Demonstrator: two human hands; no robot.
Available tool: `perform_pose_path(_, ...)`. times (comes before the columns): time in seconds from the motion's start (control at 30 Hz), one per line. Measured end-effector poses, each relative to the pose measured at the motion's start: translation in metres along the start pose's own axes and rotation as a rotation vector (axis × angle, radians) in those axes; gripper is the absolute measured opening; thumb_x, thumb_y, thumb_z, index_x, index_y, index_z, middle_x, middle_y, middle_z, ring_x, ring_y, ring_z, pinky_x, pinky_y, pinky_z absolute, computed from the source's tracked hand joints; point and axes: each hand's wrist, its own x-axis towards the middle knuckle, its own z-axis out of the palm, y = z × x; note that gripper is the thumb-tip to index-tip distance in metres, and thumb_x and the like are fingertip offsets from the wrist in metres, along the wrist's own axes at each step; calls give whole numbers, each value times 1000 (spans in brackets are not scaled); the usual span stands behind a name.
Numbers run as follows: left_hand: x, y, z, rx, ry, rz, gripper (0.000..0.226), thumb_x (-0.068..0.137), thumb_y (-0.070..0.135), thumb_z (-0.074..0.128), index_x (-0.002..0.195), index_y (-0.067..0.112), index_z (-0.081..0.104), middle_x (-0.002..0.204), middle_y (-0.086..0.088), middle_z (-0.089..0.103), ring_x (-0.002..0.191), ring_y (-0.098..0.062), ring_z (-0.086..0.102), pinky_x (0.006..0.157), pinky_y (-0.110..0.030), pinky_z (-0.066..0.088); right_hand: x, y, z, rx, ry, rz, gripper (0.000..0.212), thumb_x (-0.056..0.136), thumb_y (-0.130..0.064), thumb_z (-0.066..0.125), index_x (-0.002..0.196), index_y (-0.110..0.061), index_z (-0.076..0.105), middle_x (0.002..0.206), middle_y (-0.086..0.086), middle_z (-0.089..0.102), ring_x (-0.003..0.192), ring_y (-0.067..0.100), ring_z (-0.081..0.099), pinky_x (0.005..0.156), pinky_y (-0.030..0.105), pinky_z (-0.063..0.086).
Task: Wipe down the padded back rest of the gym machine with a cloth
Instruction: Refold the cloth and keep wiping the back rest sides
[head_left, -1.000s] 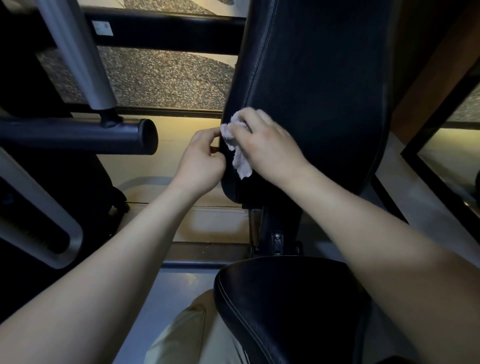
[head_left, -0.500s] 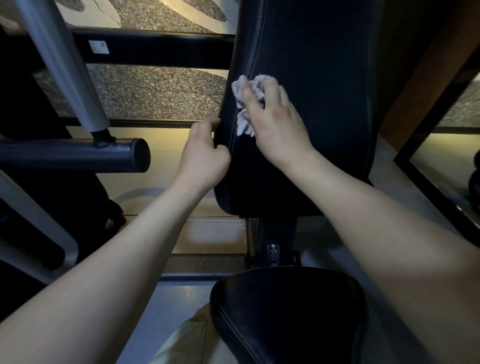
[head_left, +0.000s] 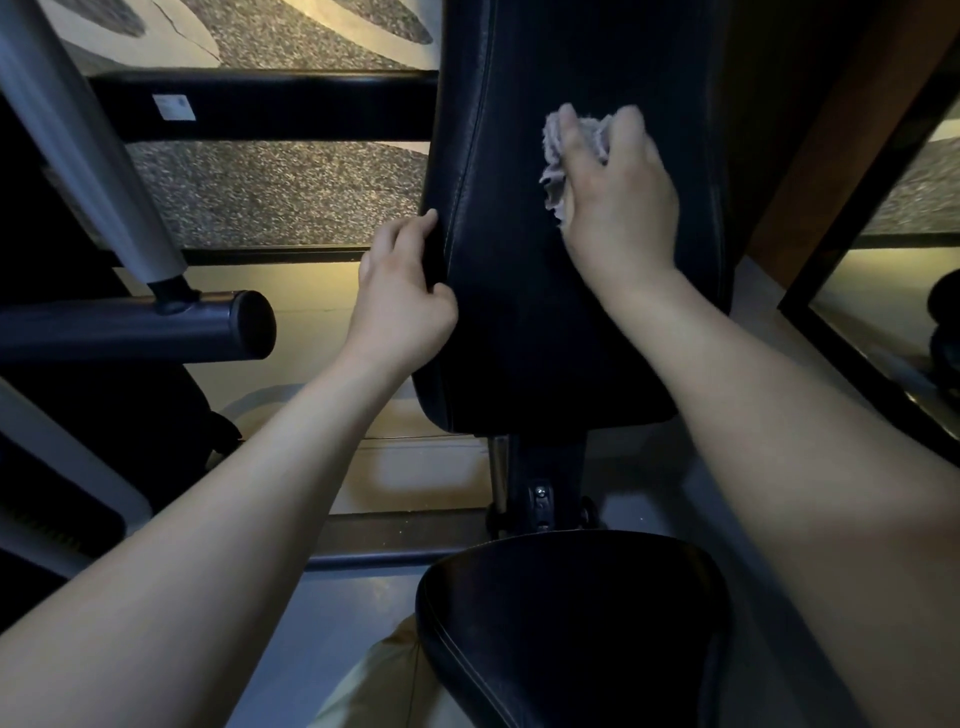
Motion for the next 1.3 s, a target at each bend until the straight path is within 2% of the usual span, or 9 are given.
perform_pose_path(0.17,-1,-3,-1,-22,-9,16,75,83,-1,46,155,18,38,149,0,37,140,-21,33,113,-19,19,-21,-13,1,28,-29,-199,73,100,-45,44,157,-5,23,137,22,41,123,36,46,100,43,46)
perform_pose_path(0.33,-1,-2,-1,-31,-15,2,72,86,5,50,156,20,37,150,0,35,140,-21,33,114,-22,22,-5,15,-4,25,-10,-307,58,99,-21,55,155,-22,37,124,18,48,109,32,50,71,37,46)
perform_pose_path(0.47,-2,-3,-2,-24,-28,10,71,88,9,50,156,20,35,151,0,34,141,-22,32,117,-24,22,-15,-3,10,102,66,-154,50,98,-18,52,148,-21,47,122,16,54,105,32,55,73,37,47)
perform_pose_path(0.57,-3,-7,-3,-13,-41,45,75,84,10,50,157,20,34,152,-1,35,143,-23,32,122,-32,24,-59,-20,34,101,28,-433,53,93,-13,59,146,-15,52,117,18,60,98,35,56,72,43,49)
perform_pose_path(0.67,-4,-10,0,33,-37,71,75,90,11,56,159,22,30,156,0,30,145,-22,27,118,-25,18,-61,-8,36,9,83,-652,44,96,-17,62,140,-18,59,106,12,64,87,30,56,69,41,44)
perform_pose_path(0.73,-4,-12,2,60,-34,86,74,95,16,61,160,24,26,158,1,27,145,-22,24,115,-22,16,-40,7,21,-79,149,-549,41,98,-22,55,139,-22,59,102,10,63,85,31,57,68,40,42)
perform_pose_path(0.87,-5,-20,6,93,-9,125,77,97,21,64,161,24,23,158,2,25,144,-21,23,112,-20,14,-30,13,13,-101,194,-119,49,96,-23,47,145,-19,52,107,13,60,91,34,57,74,43,43)
perform_pose_path(1.1,-7,-21,16,150,29,149,77,97,17,61,162,23,19,160,-1,21,142,-25,23,110,-17,12,-81,3,34,-117,181,-566,40,96,-20,57,135,-16,62,94,7,62,80,30,55,66,42,38)
perform_pose_path(1.3,-8,-16,17,169,26,138,77,97,13,59,162,22,17,159,-3,20,140,-24,22,109,-19,14,-44,14,14,-99,192,-99,44,95,-22,47,138,-14,55,105,9,62,89,32,57,74,44,42)
